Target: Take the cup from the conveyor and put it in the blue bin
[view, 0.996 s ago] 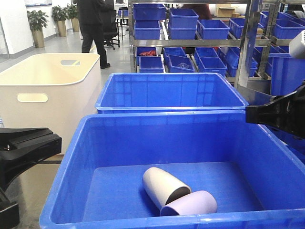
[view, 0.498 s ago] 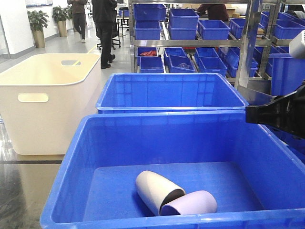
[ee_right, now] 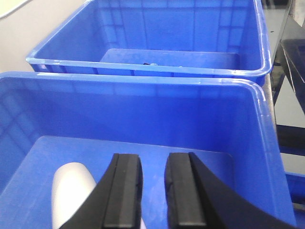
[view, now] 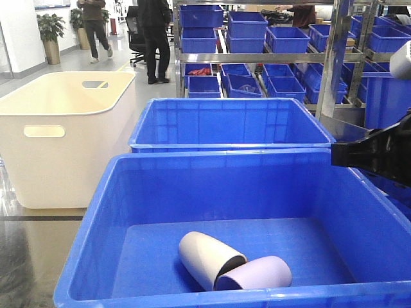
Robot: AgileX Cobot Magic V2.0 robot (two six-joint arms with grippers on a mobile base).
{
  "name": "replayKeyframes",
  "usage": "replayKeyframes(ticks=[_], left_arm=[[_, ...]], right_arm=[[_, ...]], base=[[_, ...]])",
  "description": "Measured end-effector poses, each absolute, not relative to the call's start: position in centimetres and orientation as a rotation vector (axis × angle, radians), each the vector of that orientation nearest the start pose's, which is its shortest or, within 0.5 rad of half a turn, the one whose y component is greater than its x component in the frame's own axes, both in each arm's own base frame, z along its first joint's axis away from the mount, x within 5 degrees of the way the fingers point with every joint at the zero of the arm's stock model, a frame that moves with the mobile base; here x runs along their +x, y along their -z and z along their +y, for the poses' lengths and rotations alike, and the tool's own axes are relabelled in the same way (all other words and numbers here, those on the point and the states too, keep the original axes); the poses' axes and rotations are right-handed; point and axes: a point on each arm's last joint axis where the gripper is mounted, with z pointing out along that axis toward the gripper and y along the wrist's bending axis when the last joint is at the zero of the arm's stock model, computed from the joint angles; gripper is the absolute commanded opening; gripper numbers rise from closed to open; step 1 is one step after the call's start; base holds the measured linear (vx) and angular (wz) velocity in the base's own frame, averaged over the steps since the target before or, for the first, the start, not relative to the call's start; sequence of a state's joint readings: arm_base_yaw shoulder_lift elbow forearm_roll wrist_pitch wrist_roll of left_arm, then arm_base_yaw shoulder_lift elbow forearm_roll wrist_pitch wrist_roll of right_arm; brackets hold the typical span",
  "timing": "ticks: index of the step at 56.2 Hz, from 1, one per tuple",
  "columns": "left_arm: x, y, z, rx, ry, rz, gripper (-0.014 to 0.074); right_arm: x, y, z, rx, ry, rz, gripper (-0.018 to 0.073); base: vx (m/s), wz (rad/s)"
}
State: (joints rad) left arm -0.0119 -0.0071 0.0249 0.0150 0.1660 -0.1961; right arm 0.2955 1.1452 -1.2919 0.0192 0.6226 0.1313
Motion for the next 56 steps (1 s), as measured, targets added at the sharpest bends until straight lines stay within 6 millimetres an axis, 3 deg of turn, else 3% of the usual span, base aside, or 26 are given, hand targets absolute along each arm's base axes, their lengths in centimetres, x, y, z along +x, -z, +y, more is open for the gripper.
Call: replayKeyframes(ticks=[56], left_arm=[[5.67, -19.07, -0.05, -0.145, 0.148, 1.649, -0.0006]], right_arm=[[23.06, -44.06, 7.13, -0.154, -0.300, 1.972, 0.0227]], base=[[0.00, 0.00]])
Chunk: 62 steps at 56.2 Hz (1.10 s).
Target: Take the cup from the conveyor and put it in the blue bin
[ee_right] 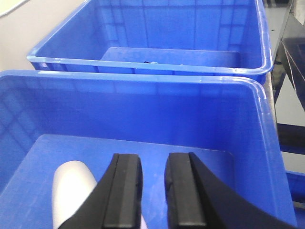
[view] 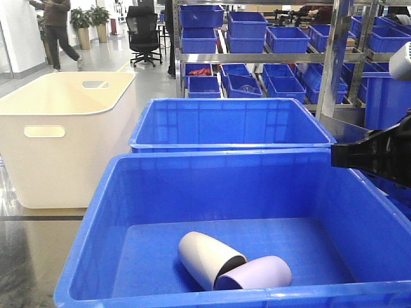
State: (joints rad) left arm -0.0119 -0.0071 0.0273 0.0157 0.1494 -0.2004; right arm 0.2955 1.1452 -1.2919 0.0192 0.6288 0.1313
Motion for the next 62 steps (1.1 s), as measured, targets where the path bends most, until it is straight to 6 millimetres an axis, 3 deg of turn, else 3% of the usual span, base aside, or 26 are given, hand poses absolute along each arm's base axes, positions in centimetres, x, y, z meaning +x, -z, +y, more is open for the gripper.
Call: replayKeyframes(ticks=[9, 23, 34, 39, 43, 49, 58, 62], left_arm=[[5.7, -19.1, 0.0, -0.145, 0.148, 1.649, -0.0006], [5.7, -19.1, 0.0, -0.145, 0.148, 1.649, -0.0006], [5.7, -19.1, 0.0, -0.146, 0.149, 1.649, -0.0006], [5.7, -19.1, 0.0, -0.146, 0.149, 1.649, -0.0006], [5.7, -19.1, 0.0, -0.146, 0.149, 1.649, -0.0006], [5.7, -19.1, 0.0, -0.146, 0.149, 1.649, -0.0006], [5.7, -19.1, 0.0, -0.146, 0.149, 1.649, -0.0006], [5.7, -19.1, 0.0, -0.146, 0.149, 1.649, -0.0006]], right_arm=[[21.2, -45.4, 6.5, -0.151, -0.306, 1.919, 0.0227], [11.9, -50.0, 4.3, -0.110, -0.463, 1.661, 0.0227], [5.2, -50.8, 2.5, -0.159, -0.464, 1.544, 0.0227], [3.6, -48.9, 2.0, -0.214, -0.404, 1.525, 0.0223], [3.2, -46.3, 1.8, -0.249, -0.357, 1.520, 0.0205], [3.2, -41.6, 1.7, -0.253, -0.321, 1.504, 0.0149], [3.3, -33.9, 1.0, -0.222, -0.185, 1.527, -0.0017], [3.3, -31.2, 0.7, -0.180, -0.132, 1.560, -0.0015]], base=[[0.00, 0.00], [0.00, 0.00], [0.00, 0.00], [0.00, 0.00], [0.00, 0.00], [0.00, 0.00], [0.00, 0.00], [0.00, 0.00]])
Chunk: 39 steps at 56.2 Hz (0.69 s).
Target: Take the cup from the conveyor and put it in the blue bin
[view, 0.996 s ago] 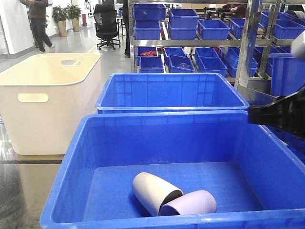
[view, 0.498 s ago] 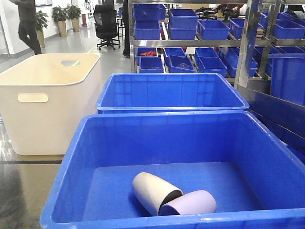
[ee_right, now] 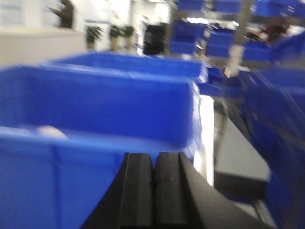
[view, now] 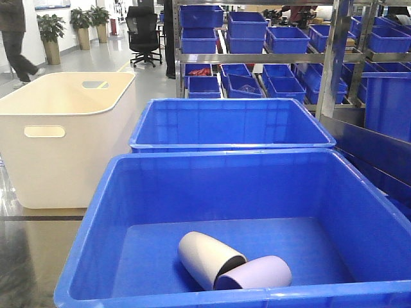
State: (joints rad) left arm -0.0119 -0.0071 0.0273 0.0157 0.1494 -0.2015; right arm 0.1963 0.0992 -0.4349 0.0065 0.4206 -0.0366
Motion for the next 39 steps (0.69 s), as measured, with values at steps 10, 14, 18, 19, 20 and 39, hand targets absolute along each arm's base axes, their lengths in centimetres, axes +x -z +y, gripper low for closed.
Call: replayKeyframes(ticks=[10, 14, 18, 19, 20, 39], left_arm=[[5.7, -19.1, 0.0, -0.146, 0.149, 1.648, -0.0006], [5.7, -19.1, 0.0, -0.145, 0.149, 1.646, -0.0006], [5.7, -19.1, 0.0, -0.145, 0.149, 1.644, -0.0006], [5.7, -19.1, 0.0, -0.145, 0.149, 1.644, -0.0006], [5.7, -19.1, 0.0, -0.145, 0.149, 1.643, -0.0006], [5.7, -19.1, 0.0, -0.145, 0.149, 1.642, -0.0006]], right_arm=[[3.6, -26.1, 0.0, -0.043, -0.032, 1.627, -0.0013], [4.0, -24.6, -0.2, -0.016, 0.004, 1.661, -0.0012], [4.5, -23.2, -0.2, -0.013, 0.027, 1.686, -0.0012], [4.6, -22.9, -0.3, -0.016, 0.033, 1.690, -0.0012], [4.7, -22.4, -0.3, -0.018, 0.035, 1.694, -0.0012], [5.7, -19.5, 0.0, -0.061, 0.035, 1.602, -0.0011]], base=[[0.00, 0.00], [0.00, 0.00], [0.00, 0.00], [0.00, 0.00], [0.00, 0.00], [0.00, 0.00]])
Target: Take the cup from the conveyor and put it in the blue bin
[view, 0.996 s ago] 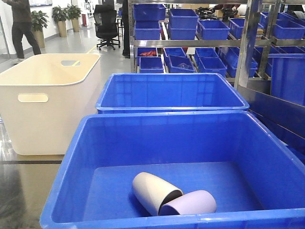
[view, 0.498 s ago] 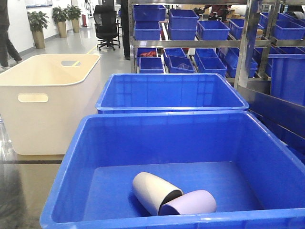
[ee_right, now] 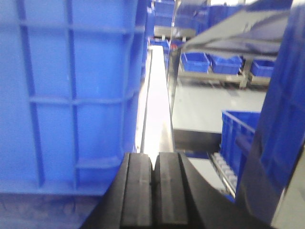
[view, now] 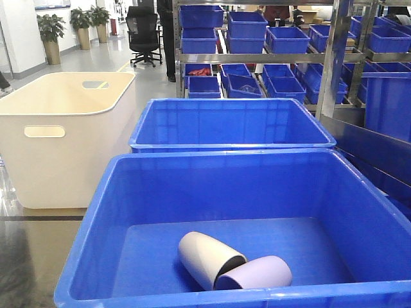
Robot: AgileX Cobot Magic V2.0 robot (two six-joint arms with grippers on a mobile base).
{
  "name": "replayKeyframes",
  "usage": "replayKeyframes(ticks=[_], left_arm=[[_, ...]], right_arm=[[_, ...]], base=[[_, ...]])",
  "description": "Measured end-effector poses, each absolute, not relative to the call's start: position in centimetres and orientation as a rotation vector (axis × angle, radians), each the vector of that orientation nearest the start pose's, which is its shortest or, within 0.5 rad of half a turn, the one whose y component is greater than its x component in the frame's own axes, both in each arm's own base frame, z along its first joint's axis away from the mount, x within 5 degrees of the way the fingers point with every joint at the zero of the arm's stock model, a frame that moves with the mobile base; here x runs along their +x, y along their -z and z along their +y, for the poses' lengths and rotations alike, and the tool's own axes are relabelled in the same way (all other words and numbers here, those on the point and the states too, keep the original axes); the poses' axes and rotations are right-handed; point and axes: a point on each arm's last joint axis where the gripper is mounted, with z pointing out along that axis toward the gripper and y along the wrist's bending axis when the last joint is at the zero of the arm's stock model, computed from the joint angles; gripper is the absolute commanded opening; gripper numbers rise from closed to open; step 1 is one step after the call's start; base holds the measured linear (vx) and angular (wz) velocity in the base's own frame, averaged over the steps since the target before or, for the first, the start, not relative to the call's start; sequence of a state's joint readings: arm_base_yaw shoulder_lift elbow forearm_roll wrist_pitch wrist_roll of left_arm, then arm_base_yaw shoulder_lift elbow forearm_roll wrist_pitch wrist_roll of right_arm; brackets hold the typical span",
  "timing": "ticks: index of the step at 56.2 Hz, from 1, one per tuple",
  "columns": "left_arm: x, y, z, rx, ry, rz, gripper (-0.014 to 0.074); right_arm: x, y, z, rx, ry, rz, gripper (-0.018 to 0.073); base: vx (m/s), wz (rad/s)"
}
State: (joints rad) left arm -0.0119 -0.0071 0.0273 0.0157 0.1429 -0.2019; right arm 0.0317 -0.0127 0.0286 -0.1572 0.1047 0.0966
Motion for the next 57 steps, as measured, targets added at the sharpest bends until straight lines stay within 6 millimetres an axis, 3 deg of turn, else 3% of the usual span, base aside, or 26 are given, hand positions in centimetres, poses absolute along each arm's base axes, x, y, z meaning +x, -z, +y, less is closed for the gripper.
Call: replayKeyframes(ticks=[57], left_arm=[[5.68, -19.13, -0.05, -0.145, 0.149, 1.642, -0.0006]], right_arm=[[5.67, -19.55, 0.04, -0.065, 0.037, 1.594, -0.0009]], base=[[0.00, 0.00]])
